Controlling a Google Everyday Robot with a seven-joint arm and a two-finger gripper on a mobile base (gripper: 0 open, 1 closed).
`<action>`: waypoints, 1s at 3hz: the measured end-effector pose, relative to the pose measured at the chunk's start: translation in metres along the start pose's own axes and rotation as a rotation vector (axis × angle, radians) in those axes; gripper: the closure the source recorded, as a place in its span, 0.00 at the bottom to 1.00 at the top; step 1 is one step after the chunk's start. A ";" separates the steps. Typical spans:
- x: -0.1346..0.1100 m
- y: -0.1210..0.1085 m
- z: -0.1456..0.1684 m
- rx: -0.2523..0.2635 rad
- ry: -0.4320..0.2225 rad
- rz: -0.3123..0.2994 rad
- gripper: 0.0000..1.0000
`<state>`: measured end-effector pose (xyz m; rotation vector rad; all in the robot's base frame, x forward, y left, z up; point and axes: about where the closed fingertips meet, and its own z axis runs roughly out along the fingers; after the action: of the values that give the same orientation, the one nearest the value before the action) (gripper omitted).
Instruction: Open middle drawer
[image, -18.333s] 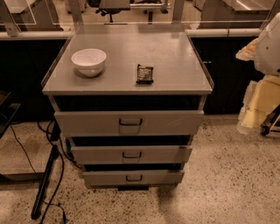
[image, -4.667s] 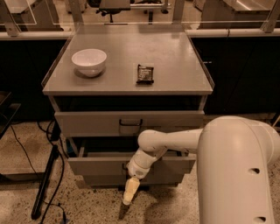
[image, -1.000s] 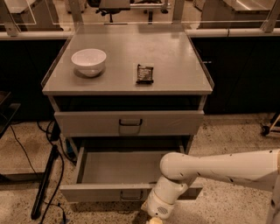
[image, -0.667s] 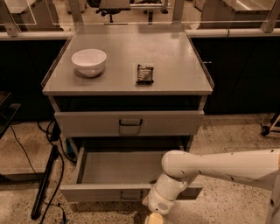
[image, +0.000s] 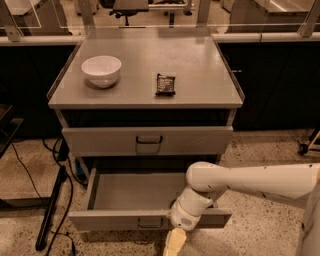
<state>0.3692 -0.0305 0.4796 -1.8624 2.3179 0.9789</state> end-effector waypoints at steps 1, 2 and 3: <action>0.002 -0.018 -0.009 0.030 -0.003 0.014 0.00; 0.002 -0.030 -0.024 0.067 -0.009 0.018 0.00; 0.003 -0.040 -0.033 0.093 -0.011 0.026 0.00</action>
Offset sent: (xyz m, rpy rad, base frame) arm 0.0571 -0.0291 0.0172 -0.0277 -0.1023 -0.0753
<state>0.4154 -0.0527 0.4866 -1.7921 2.3438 0.8663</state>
